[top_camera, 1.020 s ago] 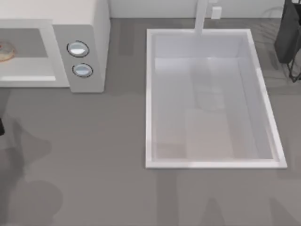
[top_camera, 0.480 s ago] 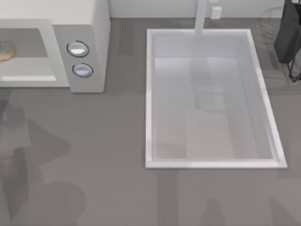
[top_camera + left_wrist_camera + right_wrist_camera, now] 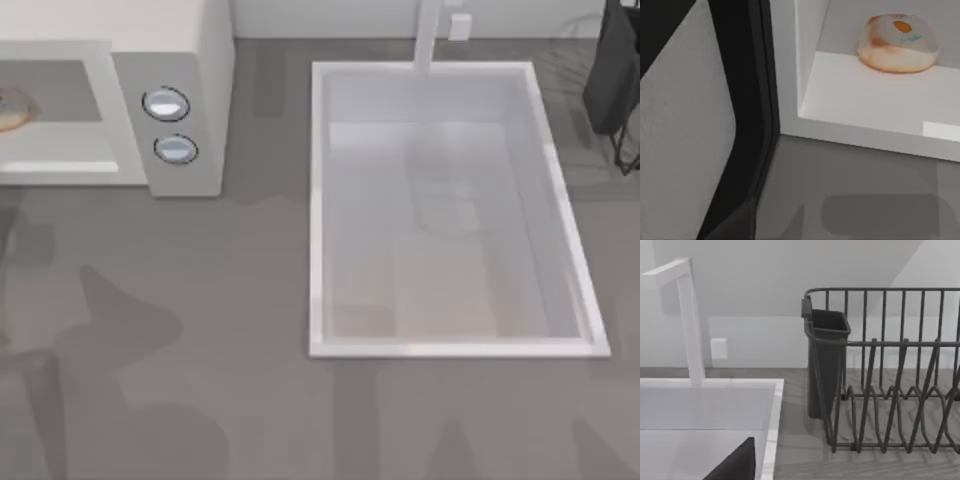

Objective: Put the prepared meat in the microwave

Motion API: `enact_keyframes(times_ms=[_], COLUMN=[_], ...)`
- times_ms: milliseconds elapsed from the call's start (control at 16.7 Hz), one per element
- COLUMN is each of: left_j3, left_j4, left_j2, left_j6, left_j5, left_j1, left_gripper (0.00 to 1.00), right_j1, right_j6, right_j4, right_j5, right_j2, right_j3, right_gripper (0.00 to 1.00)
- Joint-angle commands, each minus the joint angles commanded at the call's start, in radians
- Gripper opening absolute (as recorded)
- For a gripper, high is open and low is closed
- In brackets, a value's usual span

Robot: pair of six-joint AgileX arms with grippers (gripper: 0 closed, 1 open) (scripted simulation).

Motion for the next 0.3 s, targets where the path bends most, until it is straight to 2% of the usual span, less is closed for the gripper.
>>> enact_keyframes(times_ms=[300], left_j3=[0.004], left_j4=[-0.05], left_j2=[-0.033], left_j6=[0.0], left_j5=[-0.001], left_j1=[0.0], left_gripper=[1.0], right_j1=[0.0], right_j6=[0.0], right_j4=[0.0], right_j5=[0.0], right_j2=[0.0], right_j3=[0.0], right_gripper=[1.0])
